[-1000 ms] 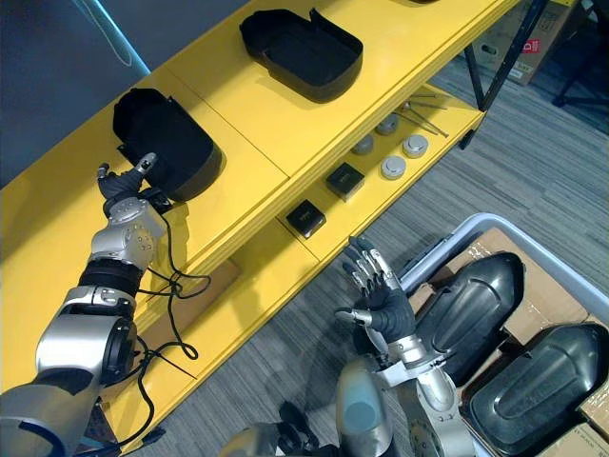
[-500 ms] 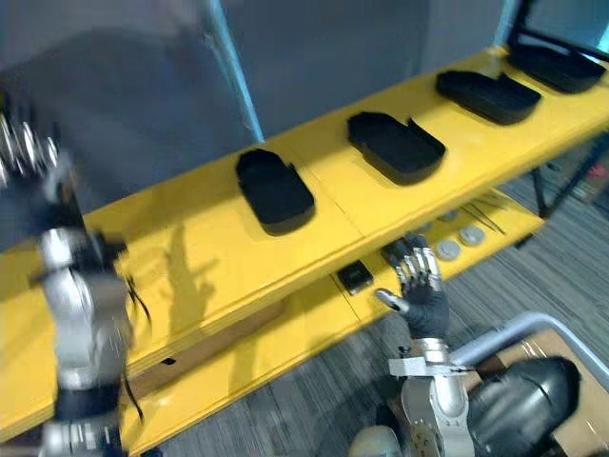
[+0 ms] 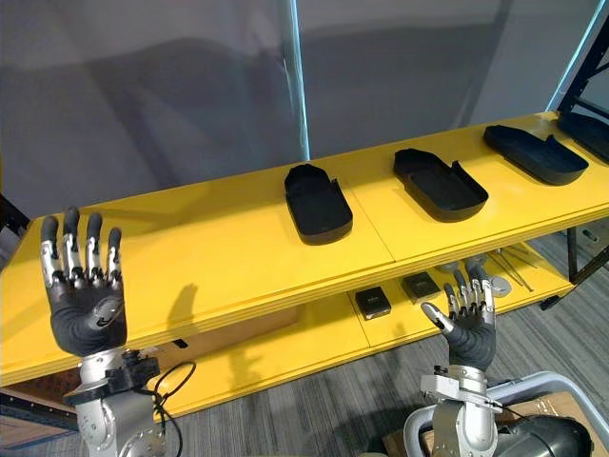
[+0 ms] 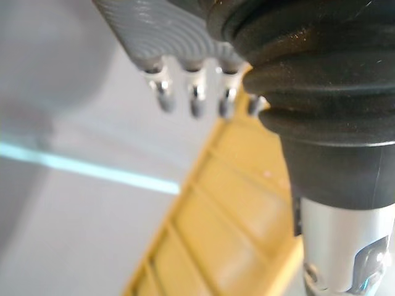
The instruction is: Walk over and take plastic housings, then place them on the shelf
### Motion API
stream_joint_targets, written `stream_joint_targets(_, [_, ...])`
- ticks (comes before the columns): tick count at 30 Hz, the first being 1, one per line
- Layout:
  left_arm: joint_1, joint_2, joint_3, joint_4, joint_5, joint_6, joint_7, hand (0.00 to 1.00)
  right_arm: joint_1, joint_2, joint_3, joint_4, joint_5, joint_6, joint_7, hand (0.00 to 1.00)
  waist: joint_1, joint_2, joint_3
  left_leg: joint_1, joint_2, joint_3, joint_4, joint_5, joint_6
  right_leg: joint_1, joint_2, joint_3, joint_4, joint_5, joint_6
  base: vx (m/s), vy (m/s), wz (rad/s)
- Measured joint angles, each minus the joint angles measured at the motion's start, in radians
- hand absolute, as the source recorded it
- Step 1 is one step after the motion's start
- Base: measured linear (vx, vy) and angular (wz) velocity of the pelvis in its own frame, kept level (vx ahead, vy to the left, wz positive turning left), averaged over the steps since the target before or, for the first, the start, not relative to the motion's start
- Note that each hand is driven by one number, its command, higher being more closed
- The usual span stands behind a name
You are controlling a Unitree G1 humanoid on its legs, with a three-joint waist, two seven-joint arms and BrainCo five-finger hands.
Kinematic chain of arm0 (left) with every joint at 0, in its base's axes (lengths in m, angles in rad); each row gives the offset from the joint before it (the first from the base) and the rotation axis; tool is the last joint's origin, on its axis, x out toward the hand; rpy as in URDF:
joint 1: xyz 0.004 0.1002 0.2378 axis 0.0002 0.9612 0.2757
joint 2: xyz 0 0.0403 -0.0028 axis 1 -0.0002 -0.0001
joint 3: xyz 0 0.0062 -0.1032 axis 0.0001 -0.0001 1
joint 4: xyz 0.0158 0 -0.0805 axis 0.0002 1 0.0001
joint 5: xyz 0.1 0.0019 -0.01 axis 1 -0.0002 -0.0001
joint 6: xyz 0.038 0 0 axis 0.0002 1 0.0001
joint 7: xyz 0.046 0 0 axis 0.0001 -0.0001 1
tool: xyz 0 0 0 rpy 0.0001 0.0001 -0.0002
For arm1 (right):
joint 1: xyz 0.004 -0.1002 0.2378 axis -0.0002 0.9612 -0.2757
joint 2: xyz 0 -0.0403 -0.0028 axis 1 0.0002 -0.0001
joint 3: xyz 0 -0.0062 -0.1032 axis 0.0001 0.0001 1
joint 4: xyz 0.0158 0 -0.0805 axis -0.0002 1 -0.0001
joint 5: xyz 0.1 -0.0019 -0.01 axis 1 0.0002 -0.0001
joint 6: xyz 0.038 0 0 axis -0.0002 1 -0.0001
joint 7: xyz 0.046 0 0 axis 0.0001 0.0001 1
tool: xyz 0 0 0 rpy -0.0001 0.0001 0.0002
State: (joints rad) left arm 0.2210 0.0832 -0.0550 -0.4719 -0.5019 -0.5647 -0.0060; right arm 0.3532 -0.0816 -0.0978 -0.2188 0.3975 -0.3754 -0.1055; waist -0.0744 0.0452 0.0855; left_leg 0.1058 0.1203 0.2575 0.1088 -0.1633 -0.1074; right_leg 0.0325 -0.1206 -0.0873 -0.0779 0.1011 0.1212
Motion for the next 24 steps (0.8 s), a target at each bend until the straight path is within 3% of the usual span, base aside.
stream_joint_targets(3, [-0.089, 0.04, -0.037, 0.025, 0.004, 0.002, 0.049, 0.0, -0.021, 0.0, 0.014, -0.007, -0.066, 0.002, -0.078, 0.0, -0.029, -0.007, 0.004, 0.007, 0.01, 0.073, 0.015, -0.012, -0.009, -0.05, 0.028, 0.097, 0.001, 0.025, -0.006, 0.03, -0.006, -0.93])
stream_joint_targets(4, [-0.11, 0.037, -0.037, 0.048, 0.022, 0.008, 0.106, 0.0, -0.024, -0.001, 0.014, -0.012, -0.073, 0.002, -0.085, 0.0, -0.038, -0.013, 0.009, 0.011, 0.013, 0.077, 0.053, -0.029, 0.006, -0.061, 0.041, 0.16, 0.004, 0.031, -0.009, 0.04, -0.022, -1.59])
stream_joint_targets(7, [-0.088, 0.032, -0.034, 0.078, 0.112, 0.025, 0.269, 0.0, -0.03, -0.029, 0.023, -0.017, -0.047, 0.001, -0.016, 0.0, -0.04, -0.009, 0.025, 0.002, 0.0, -0.076, 0.205, -0.116, 0.113, -0.078, 0.081, 0.333, 0.013, 0.024, -0.026, 0.02, 0.0, -1.89])
stream_joint_targets(8, [-0.064, 0.025, -0.027, 0.065, 0.14, 0.036, 0.325, 0.0, -0.038, -0.076, 0.025, -0.017, -0.022, 0.0, 0.024, 0.0, -0.027, 0.026, 0.031, -0.004, -0.012, -0.217, 0.263, -0.184, 0.121, -0.103, 0.117, 0.42, 0.017, 0.021, -0.036, -0.06, 0.148, -2.06])
stream_joint_targets(10, [-0.052, 0.023, -0.01, 0.056, 0.173, 0.044, 0.354, 0.0, -0.053, -0.121, 0.035, -0.017, -0.018, -0.001, 0.047, 0.0, -0.022, 0.059, 0.036, -0.011, -0.023, -0.292, 0.267, -0.218, 0.104, -0.147, 0.146, 0.447, 0.028, 0.023, -0.039, -0.09, 0.162, -1.42])
stream_joint_targets(11, [-0.051, 0.016, 0.02, 0.056, 0.189, 0.047, 0.355, 0.0, -0.061, -0.128, 0.052, -0.016, -0.019, -0.002, 0.053, 0.0, -0.02, 0.072, 0.038, -0.039, -0.027, -0.302, 0.265, -0.225, 0.107, -0.204, 0.143, 0.442, 0.077, 0.017, -0.042, -0.1, 0.117, -0.61])
stream_joint_targets(14, [-0.064, 0.013, 0.08, 0.056, 0.158, 0.046, 0.35, 0.0, -0.085, -0.129, 0.083, -0.012, -0.018, 0.009, 0.074, 0.0, -0.016, 0.049, 0.098, -0.031, -0.049, -0.306, 0.251, -0.242, 0.087, -0.262, 0.132, 0.402, 0.214, -0.015, 0.002, -0.09, 0.085, 0.11])
stream_joint_targets(15, [-0.042, 0.012, 0.111, 0.055, 0.103, 0.038, 0.328, 0.0, -0.097, -0.13, 0.11, -0.005, -0.017, 0.025, 0.077, 0.0, 0.009, 0.038, 0.119, -0.038, -0.063, -0.329, 0.271, -0.244, 0.084, -0.274, 0.129, 0.389, 0.253, -0.021, 0.008, -0.1, 0.047, 0.26])
stream_joint_targets(17, [-0.017, 0.008, 0.12, 0.042, 0.029, 0.032, 0.268, 0.0, -0.086, -0.127, 0.131, 0.005, -0.019, 0.039, 0.049, 0.0, 0.032, 0.021, 0.136, -0.037, -0.073, -0.349, 0.305, -0.249, 0.084, -0.279, 0.119, 0.366, 0.318, -0.049, 0.017, -0.05, -0.001, 0.39])
stream_joint_targets(20, [0.006, 0.007, 0.105, -0.018, -0.061, 0.019, 0.167, 0.0, -0.035, -0.095, 0.123, 0.007, -0.025, 0.034, 0.0, 0.0, 0.029, 0.007, 0.145, -0.035, -0.074, -0.355, 0.34, -0.283, 0.083, -0.279, 0.121, 0.363, 0.348, -0.048, 0.019, -0.07, 0.016, 0.09])
stream_joint_targets(22, [0.004, 0.009, 0.074, -0.026, -0.087, 0.002, 0.141, 0.0, 0.031, -0.067, 0.122, 0.009, -0.018, 0.032, -0.001, 0.0, 0.029, -0.014, 0.158, -0.036, -0.076, -0.315, 0.375, -0.312, 0.085, -0.277, 0.12, 0.365, 0.346, -0.032, 0.029, -0.19, 0.051, -0.59])
stream_joint_targets(24, [0.004, 0.012, 0.04, -0.024, -0.06, -0.001, 0.174, 0.0, 0.07, -0.049, 0.122, 0.008, -0.018, 0.023, 0.024, 0.0, 0.028, -0.038, 0.175, -0.036, -0.06, -0.253, 0.398, -0.316, 0.091, -0.264, 0.125, 0.339, 0.28, 0.055, -0.014, -0.28, 0.022, -0.97])
